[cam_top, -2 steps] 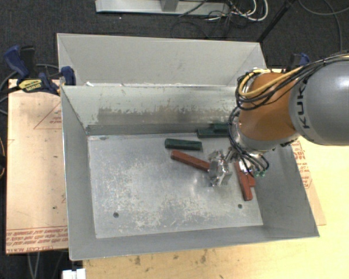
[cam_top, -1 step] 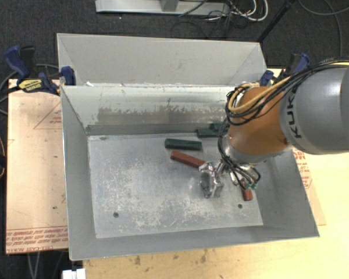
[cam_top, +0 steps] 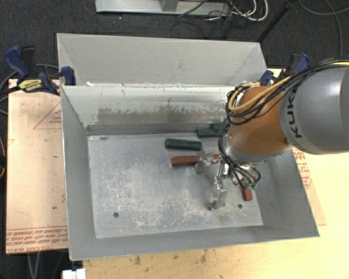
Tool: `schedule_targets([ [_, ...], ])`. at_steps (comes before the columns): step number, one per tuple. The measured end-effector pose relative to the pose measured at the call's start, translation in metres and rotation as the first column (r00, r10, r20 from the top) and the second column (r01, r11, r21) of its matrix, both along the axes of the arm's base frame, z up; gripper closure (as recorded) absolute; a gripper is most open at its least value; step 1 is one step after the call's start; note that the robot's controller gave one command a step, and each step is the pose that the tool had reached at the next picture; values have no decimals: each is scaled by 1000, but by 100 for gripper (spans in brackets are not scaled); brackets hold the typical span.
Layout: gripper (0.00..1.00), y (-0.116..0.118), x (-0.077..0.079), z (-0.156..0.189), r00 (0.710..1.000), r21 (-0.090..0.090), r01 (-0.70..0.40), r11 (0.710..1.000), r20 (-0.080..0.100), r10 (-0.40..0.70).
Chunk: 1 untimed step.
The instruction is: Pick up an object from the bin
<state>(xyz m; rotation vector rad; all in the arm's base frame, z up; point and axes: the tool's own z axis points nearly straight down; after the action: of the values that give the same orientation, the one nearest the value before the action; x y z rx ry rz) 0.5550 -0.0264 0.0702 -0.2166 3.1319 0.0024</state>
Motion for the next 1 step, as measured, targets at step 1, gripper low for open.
schedule_targets([
  [1, 0, 55, 78, 45, 994, 4, 111, 994, 10, -112],
])
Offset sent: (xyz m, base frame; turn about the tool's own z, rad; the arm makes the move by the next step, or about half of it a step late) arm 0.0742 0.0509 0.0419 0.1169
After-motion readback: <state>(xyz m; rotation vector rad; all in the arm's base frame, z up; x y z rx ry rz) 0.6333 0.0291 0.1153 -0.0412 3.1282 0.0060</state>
